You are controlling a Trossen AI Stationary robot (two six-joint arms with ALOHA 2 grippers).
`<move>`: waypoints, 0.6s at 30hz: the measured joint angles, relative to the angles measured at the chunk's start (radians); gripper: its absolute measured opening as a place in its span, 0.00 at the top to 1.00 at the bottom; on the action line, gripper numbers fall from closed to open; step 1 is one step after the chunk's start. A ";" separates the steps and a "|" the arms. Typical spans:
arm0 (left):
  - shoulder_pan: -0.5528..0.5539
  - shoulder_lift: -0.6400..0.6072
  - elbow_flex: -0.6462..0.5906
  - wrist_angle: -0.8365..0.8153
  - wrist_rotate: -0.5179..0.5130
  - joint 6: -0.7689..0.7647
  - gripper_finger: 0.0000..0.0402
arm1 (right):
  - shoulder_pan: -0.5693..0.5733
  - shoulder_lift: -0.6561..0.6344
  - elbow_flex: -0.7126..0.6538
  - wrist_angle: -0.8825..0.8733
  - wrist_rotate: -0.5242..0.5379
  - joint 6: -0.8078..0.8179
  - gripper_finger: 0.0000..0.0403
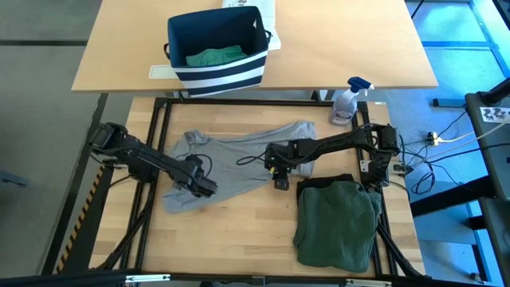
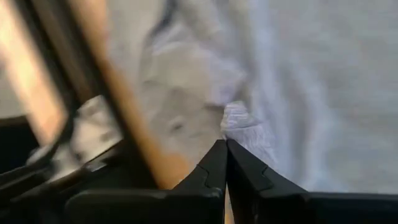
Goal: Fold Laundry from Bin
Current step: Fold the gray shirt
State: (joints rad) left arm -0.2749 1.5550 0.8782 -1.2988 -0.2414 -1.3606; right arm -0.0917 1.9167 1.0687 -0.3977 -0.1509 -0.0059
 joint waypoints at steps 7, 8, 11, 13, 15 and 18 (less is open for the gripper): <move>-0.010 -0.053 0.052 -0.280 0.047 -0.133 1.00 | 0.000 0.000 0.000 0.000 0.000 0.000 0.51; -0.008 -0.064 0.052 -0.265 0.047 -0.125 1.00 | 0.000 0.000 0.000 0.000 0.000 0.000 0.51; 0.000 -0.071 0.051 -0.276 0.059 -0.123 1.00 | 0.000 0.000 0.000 0.000 -0.001 0.000 0.51; 0.006 -0.070 0.050 -0.270 0.055 -0.120 1.00 | 0.000 0.000 0.000 0.000 0.000 0.000 0.51; 0.018 -0.070 0.050 -0.273 0.040 -0.112 1.00 | 0.000 0.000 0.000 -0.002 -0.001 0.001 0.51; 0.044 -0.070 0.050 -0.272 0.028 -0.064 0.99 | 0.000 0.000 0.000 -0.003 -0.010 0.002 0.51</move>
State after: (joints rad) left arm -0.2310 1.4853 0.9279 -1.5706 -0.2132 -1.4250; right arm -0.0918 1.9167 1.0691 -0.4004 -0.1606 -0.0044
